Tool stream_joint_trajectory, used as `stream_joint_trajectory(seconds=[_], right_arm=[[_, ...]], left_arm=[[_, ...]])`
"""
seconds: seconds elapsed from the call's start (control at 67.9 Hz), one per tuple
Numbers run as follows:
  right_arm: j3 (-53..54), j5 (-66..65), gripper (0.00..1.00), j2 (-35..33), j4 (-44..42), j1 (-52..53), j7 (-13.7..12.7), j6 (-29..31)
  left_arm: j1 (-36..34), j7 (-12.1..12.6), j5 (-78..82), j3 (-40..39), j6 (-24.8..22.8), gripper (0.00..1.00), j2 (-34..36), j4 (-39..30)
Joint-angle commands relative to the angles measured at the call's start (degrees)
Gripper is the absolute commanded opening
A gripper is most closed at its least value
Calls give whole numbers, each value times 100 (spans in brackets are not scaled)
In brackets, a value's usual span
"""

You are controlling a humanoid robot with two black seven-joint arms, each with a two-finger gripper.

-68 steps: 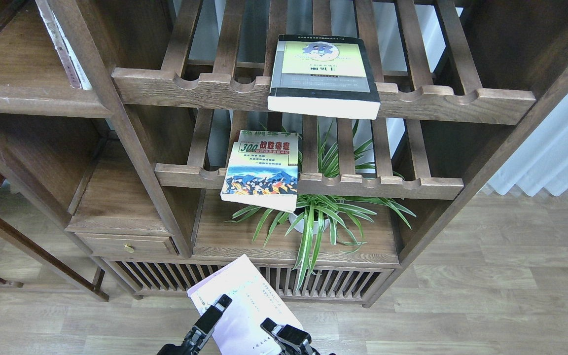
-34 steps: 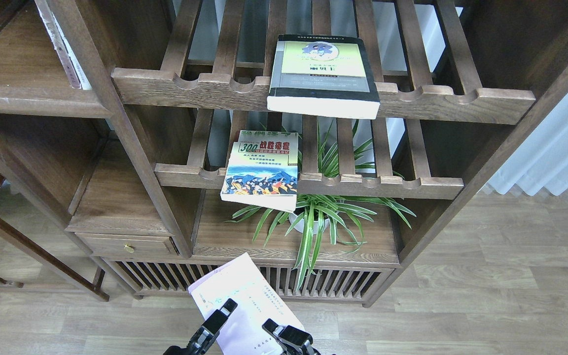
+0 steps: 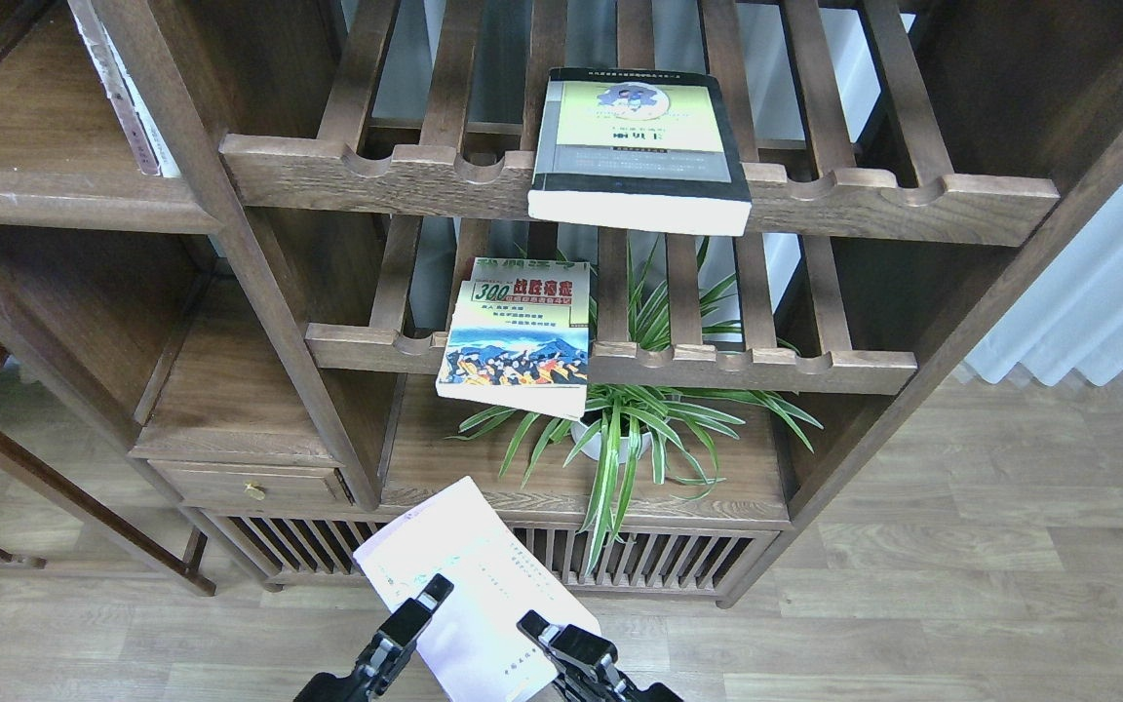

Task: Organize books on shelf
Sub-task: 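Bring the left gripper to the white book and grip it with both grippers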

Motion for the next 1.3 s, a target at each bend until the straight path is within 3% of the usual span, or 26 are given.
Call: stream_joint_trajectory(seconds=[0.0, 0.559, 0.721, 1.281], right_arm=[[16, -3, 83, -3, -2, 0, -4, -3], [-37, -3, 99, -3, 7, 0, -4, -3], [-63, 6, 99, -3, 7, 0, 40, -3], [-81, 6, 99, -3, -11, 9, 48, -3]], left_arm=[[198, -48, -1, -1226, -2, 6, 225, -203], [233, -83, -1, -1253, -2, 7, 208, -195], [216, -110, -10, -1253, -2, 10, 208, -133], [154, -31, -10, -1218, -2, 7, 199, -80]])
